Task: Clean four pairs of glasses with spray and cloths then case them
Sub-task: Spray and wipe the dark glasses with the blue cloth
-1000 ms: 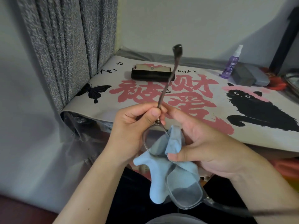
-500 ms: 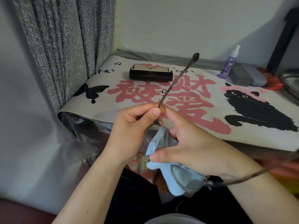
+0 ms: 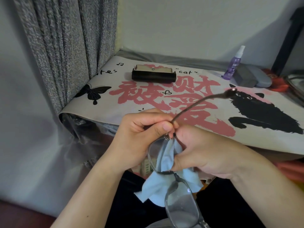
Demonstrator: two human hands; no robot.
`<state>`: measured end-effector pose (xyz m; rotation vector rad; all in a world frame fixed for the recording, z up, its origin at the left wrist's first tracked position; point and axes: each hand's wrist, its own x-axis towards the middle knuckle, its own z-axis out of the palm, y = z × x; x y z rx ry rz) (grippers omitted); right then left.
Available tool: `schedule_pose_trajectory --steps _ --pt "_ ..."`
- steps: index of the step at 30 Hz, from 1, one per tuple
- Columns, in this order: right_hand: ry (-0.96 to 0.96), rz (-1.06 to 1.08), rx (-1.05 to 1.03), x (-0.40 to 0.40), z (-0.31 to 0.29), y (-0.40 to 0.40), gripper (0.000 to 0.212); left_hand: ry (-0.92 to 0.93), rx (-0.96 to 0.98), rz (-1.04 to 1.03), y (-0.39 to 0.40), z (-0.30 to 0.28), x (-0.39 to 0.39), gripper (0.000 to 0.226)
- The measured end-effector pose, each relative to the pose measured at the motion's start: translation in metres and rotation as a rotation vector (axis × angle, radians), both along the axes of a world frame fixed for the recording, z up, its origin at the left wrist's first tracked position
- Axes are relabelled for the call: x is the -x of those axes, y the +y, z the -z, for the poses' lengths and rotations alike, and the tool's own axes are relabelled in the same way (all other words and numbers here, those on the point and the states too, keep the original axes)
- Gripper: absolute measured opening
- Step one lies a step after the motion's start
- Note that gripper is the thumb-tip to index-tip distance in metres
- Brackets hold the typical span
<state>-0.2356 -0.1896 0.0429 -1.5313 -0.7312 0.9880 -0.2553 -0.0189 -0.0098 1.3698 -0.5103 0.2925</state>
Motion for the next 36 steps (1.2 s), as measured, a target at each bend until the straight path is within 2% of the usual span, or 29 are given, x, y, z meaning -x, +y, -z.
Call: schedule_pose_trajectory --steps 2,4,8,13,17,21,26,30,32,34,36 --pt "-0.098 0.038 0.040 0.000 0.000 0.002 0.048 -0.018 -0.032 0.002 -0.003 -0.001 0.001 0.014" --pt "-0.114 0.076 0.039 0.000 0.000 0.002 0.052 -0.011 -0.047 0.003 -0.004 -0.002 0.002 0.015" --pt "-0.069 0.211 -0.031 0.007 0.009 0.009 0.044 0.018 -0.071 -0.073 -0.006 -0.001 0.001 0.013" --pt "0.047 0.474 -0.172 0.009 0.023 0.016 0.053 0.021 -0.051 -0.165 -0.014 0.002 0.002 0.010" --pt "0.115 0.653 -0.246 0.009 0.025 0.012 0.070 0.034 -0.004 -0.218 -0.014 0.006 -0.003 0.010" --pt "0.180 0.785 -0.289 0.005 0.032 0.005 0.060 0.048 0.020 -0.227 -0.017 0.004 0.000 0.017" --pt "-0.079 0.900 -0.164 -0.004 0.019 -0.032 0.051 -0.143 0.006 -0.549 0.024 -0.004 -0.004 0.010" --pt "-0.592 1.015 0.138 -0.019 -0.001 -0.053 0.040 -0.288 -0.104 -0.697 0.036 -0.004 -0.003 0.017" --pt "-0.721 1.049 0.158 -0.026 -0.011 -0.053 0.032 -0.346 -0.143 -0.719 0.030 -0.004 0.000 0.015" --pt "-0.833 1.031 0.194 -0.028 -0.020 -0.048 0.042 -0.377 -0.189 -0.742 0.025 -0.005 0.001 0.013" --pt "-0.956 0.909 0.218 -0.028 -0.028 -0.046 0.073 -0.386 -0.219 -0.759 0.021 -0.006 0.002 0.010"
